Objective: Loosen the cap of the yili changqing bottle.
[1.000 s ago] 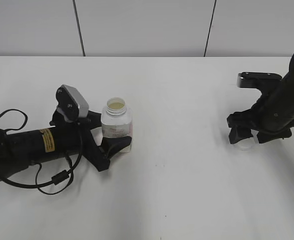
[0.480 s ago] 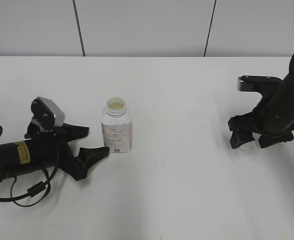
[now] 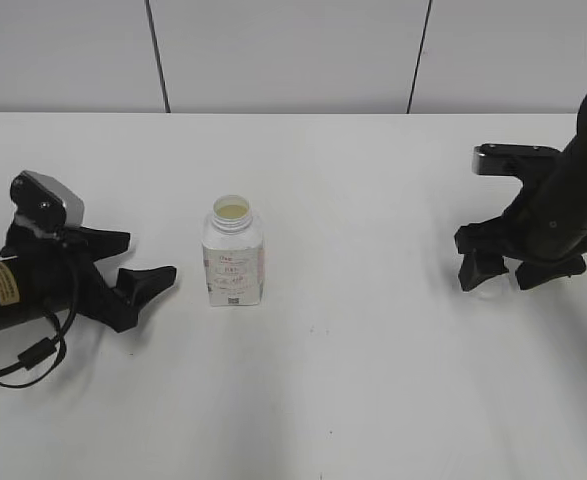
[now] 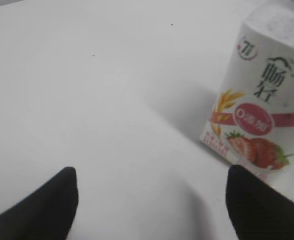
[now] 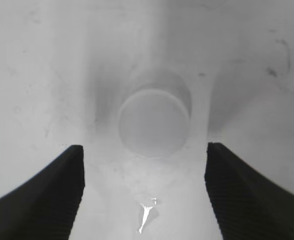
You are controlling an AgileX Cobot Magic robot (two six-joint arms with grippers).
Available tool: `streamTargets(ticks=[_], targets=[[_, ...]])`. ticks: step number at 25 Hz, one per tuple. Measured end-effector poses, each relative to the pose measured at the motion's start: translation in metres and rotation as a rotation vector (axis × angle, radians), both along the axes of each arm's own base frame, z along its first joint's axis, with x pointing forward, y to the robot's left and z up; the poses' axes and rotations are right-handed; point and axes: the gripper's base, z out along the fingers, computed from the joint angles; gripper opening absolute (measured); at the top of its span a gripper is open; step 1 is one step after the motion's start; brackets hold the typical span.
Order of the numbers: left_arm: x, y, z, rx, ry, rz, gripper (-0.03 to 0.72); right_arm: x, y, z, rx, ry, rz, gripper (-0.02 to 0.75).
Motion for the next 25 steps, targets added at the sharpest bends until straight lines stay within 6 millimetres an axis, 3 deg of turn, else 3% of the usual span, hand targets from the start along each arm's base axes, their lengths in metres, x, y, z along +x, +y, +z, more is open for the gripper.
streamTargets(ticks=[12,19,25], targets=[[0.009,0.021,0.033,0.158,0.051,0.225,0.552,0.022,0.005,0.028,0.021,-0.03,0.018,0.586],[0.021,0.037,0.05,0.313,0.201,0.367,0.552,0.025,0.006,0.033,0.024,-0.028,0.022,0.586],[0.032,0.051,0.084,0.412,0.26,0.507,0.544,0.023,0.006,0.033,0.023,-0.008,0.025,0.586]])
